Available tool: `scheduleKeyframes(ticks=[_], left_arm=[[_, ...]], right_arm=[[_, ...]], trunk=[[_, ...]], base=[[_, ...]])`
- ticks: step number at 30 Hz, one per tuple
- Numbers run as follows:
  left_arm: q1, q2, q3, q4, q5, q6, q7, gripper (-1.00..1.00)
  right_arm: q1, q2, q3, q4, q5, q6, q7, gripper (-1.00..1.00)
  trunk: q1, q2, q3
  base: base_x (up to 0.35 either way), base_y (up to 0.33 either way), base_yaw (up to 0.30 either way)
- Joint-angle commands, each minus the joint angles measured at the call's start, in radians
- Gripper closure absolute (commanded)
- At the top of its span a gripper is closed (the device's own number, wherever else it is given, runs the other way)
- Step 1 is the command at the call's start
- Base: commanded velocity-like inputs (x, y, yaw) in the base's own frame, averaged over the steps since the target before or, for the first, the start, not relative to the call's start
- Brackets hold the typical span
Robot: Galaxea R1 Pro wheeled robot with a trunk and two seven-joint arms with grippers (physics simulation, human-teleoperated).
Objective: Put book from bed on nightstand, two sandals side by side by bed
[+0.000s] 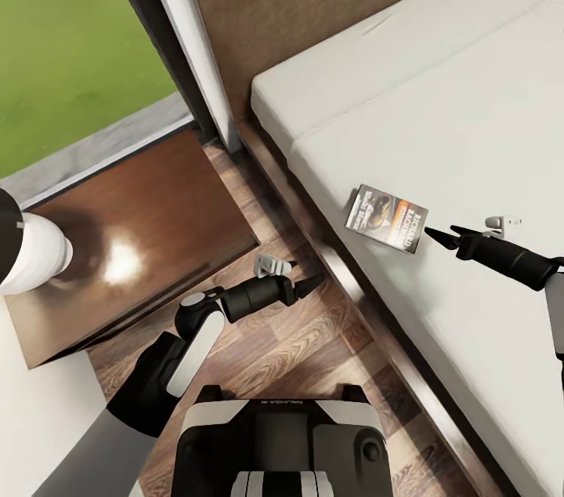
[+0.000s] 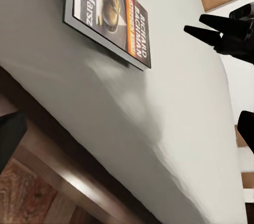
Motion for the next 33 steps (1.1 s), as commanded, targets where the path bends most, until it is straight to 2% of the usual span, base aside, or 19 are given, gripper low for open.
scheduleKeyframes(ticks=[1, 5, 6, 7, 10, 11, 12, 14, 15, 19, 25, 31, 33], left_arm=[[0.000, -0.001, 0.002, 0.002, 0.010, 0.009, 0.003, -1.00], [-0.001, -0.003, 0.018, 0.039, 0.015, 0.009, 0.004, -1.00], [-0.003, -0.005, 0.037, 0.065, 0.017, 0.009, 0.000, -1.00], [-0.028, -0.015, 0.095, 0.136, 0.015, 0.009, -0.006, -1.00], [-0.072, -0.021, 0.112, 0.167, 0.022, 0.011, -0.009, -1.00], [-0.080, -0.024, 0.114, 0.175, 0.022, 0.012, -0.010, -1.00], [-0.116, -0.041, 0.118, 0.218, 0.025, 0.012, -0.017, -1.00], [-0.150, -0.055, 0.119, 0.264, 0.026, 0.011, -0.034, -1.00], [-0.199, -0.067, 0.121, 0.327, 0.026, 0.010, -0.064, -1.00], [-0.257, -0.082, 0.122, 0.399, 0.027, 0.009, -0.089, -1.00], [-0.288, -0.111, 0.122, 0.433, 0.037, 0.009, -0.096, -1.00], [-0.291, -0.118, 0.122, 0.435, 0.074, 0.008, -0.098, -1.00], [-0.291, -0.118, 0.122, 0.435, 0.076, 0.007, -0.098, -1.00]], right_arm=[[0.000, 0.000, 0.000, 0.000, -0.004, 0.006, 0.002, -1.00], [0.000, 0.000, 0.000, 0.000, -0.004, 0.007, 0.002, -1.00], [0.000, 0.000, 0.000, 0.000, -0.004, 0.007, 0.002, -1.00], [0.000, 0.001, 0.007, 0.001, -0.004, 0.007, 0.000, -1.00], [0.000, 0.001, 0.024, 0.002, -0.004, 0.006, -0.002, -1.00], [0.000, 0.001, 0.028, 0.002, -0.004, 0.006, -0.003, -1.00], [0.000, 0.001, 0.043, 0.003, -0.003, 0.006, -0.004, -1.00], [0.000, 0.001, 0.050, 0.003, -0.003, 0.006, -0.004, -1.00], [0.000, 0.001, 0.054, 0.003, -0.003, 0.006, -0.004, -1.00], [0.000, 0.000, 0.055, 0.004, -0.003, 0.006, -0.005, -1.00], [0.000, 0.001, 0.057, 0.006, -0.002, 0.006, -0.006, -1.00], [0.000, 0.001, 0.057, 0.006, -0.002, 0.006, -0.006, -1.00], [0.000, 0.001, 0.057, 0.006, -0.002, 0.006, -0.006, -1.00]], trunk=[[0.000, 0.000, 0.000], [0.000, 0.000, 0.000], [0.000, 0.000, 0.000], [0.000, 0.000, 0.000], [0.000, 0.000, 0.000], [0.000, 0.000, 0.000], [0.000, 0.000, 0.000], [0.000, 0.000, 0.000], [0.000, 0.000, 0.000], [0.000, 0.000, 0.000], [0.000, 0.000, 0.000], [0.000, 0.000, 0.000], [0.000, 0.000, 0.000]], base=[[0.007, 0.003, -0.004], [0.004, 0.002, -0.002], [0.001, 0.001, -0.001], [0.000, 0.000, 0.000], [0.000, 0.000, 0.000], [0.000, 0.000, 0.000], [0.000, 0.000, 0.000], [0.000, 0.000, 0.000], [0.000, 0.000, 0.000], [0.000, 0.000, 0.000], [0.000, 0.000, 0.000], [0.000, 0.000, 0.000], [0.000, 0.000, 0.000]])
